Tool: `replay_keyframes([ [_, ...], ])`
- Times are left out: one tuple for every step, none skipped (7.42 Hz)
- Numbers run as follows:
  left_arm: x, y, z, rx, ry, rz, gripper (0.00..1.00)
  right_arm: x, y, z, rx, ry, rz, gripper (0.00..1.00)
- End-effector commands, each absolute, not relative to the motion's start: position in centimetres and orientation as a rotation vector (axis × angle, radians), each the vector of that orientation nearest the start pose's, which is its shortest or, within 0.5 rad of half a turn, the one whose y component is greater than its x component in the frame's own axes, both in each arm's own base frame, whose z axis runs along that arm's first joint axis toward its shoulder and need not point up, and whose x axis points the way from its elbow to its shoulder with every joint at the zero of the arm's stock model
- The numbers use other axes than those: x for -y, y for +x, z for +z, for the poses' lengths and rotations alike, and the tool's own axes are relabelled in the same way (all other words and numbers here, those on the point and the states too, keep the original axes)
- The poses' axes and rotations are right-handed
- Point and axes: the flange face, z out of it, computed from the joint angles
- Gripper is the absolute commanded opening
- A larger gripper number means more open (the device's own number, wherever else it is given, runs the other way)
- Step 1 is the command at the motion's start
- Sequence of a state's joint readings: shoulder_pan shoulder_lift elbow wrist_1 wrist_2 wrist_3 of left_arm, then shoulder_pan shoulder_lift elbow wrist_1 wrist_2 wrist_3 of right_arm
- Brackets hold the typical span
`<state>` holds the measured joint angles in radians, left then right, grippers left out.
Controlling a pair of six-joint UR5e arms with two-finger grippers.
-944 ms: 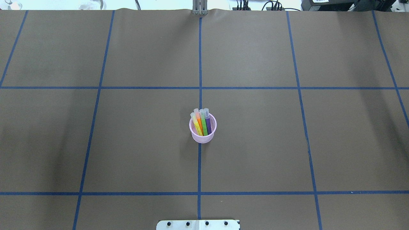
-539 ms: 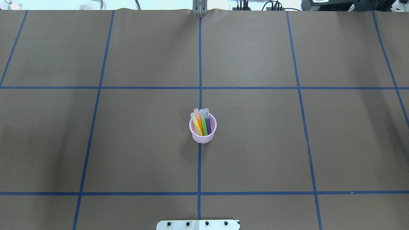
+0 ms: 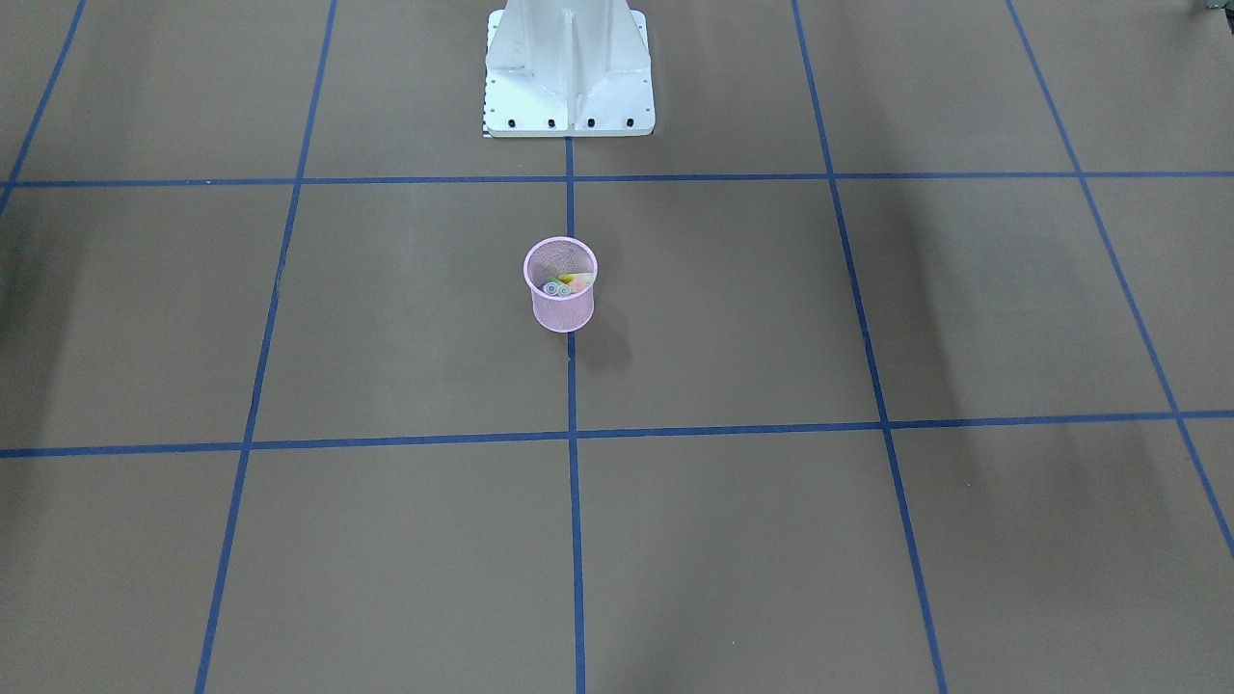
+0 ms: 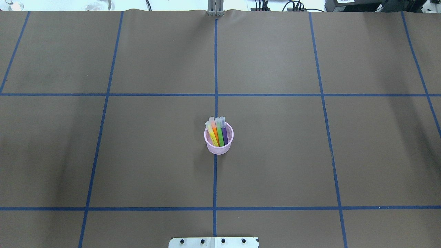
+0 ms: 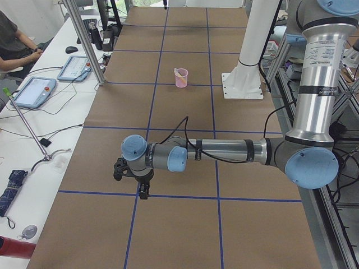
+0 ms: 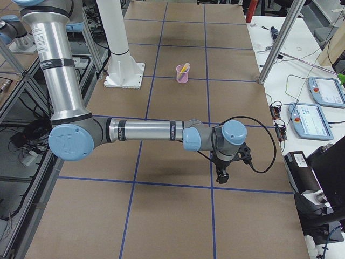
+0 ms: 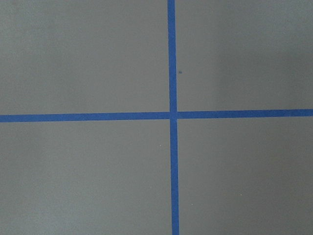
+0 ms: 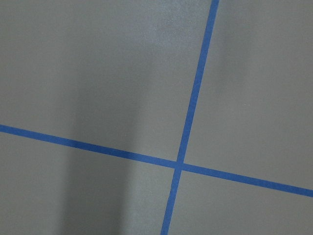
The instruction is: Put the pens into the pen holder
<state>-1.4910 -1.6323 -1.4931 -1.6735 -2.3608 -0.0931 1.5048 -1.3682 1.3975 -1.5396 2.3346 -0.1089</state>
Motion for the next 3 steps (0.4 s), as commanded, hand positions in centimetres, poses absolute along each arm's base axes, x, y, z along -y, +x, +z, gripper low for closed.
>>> replay_keyframes([
  [52.71,-2.06,65.31,-0.794,0.016,0.022,1.00,58.44,2.57,63.29,0.767,0.075,-0.190,1.00],
  [52.72,-2.06,65.23,-0.794,0.018,0.024,1.00,58.50,2.57,63.27,0.767,0.074,-0.188,1.00],
  [52.73,-2.06,65.16,-0.794,0.019,0.023,1.00,58.50,2.56,63.26,0.768,0.074,-0.188,1.00],
])
